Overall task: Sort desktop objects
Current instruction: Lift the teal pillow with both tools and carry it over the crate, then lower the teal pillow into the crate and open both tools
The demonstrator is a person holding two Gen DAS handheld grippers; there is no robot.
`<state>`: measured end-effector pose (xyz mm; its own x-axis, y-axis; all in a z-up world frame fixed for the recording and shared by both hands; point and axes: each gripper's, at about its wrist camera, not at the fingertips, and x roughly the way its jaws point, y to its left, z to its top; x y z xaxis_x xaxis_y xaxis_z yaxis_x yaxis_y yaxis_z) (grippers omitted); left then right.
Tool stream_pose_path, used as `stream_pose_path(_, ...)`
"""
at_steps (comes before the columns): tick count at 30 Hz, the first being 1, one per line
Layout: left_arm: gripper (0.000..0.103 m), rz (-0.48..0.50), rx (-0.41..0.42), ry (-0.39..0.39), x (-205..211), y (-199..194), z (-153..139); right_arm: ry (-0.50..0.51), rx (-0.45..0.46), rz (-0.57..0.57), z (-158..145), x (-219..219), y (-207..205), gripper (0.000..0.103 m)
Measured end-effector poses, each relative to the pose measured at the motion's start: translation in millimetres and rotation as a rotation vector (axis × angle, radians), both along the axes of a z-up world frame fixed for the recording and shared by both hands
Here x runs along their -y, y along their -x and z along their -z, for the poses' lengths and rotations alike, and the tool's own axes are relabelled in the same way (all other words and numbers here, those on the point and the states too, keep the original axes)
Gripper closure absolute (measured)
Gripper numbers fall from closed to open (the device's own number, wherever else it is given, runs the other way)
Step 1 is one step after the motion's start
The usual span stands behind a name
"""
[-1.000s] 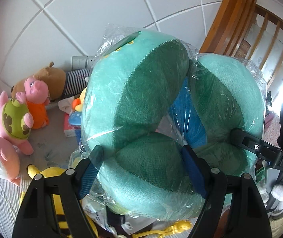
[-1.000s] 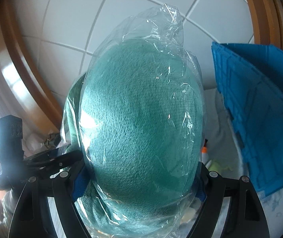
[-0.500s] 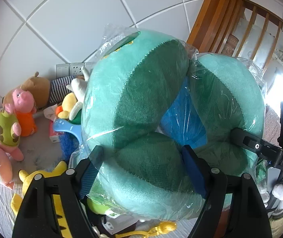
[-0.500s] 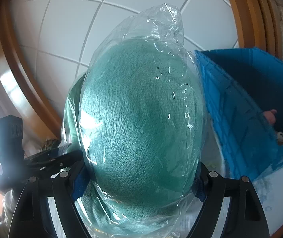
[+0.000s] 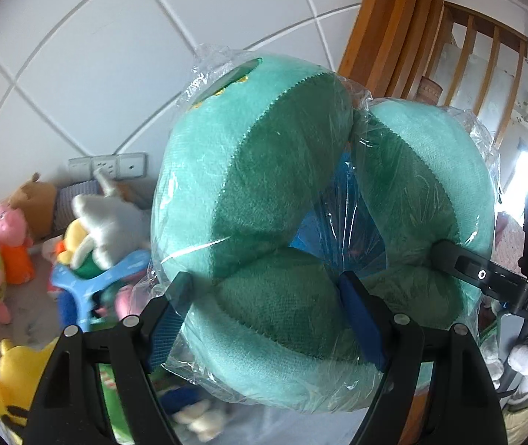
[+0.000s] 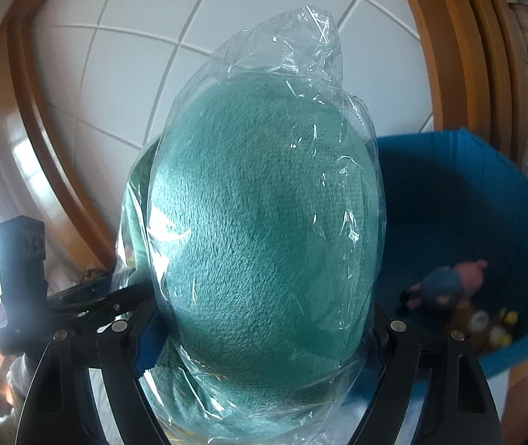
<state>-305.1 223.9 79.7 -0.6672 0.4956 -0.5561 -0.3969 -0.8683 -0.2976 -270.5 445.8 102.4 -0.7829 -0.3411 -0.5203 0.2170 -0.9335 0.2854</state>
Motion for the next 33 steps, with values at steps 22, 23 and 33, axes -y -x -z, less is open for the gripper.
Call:
stream_pose_path(22, 0.023, 0.045, 0.17, 0.083, -233, 132, 6, 0.055, 0.129, 0.084, -8, -233, 93, 0.02)
stream_pose_path(23, 0.023, 0.029, 0.191, 0.096, -242, 142, 10, 0.061, 0.15, 0.072, -4, -240, 106, 0.02)
stream_pose_path(33, 0.023, -0.127, 0.454, 0.175, -281, 238, 75, 0.102, 0.401, -0.036, 55, -274, 233, 0.02)
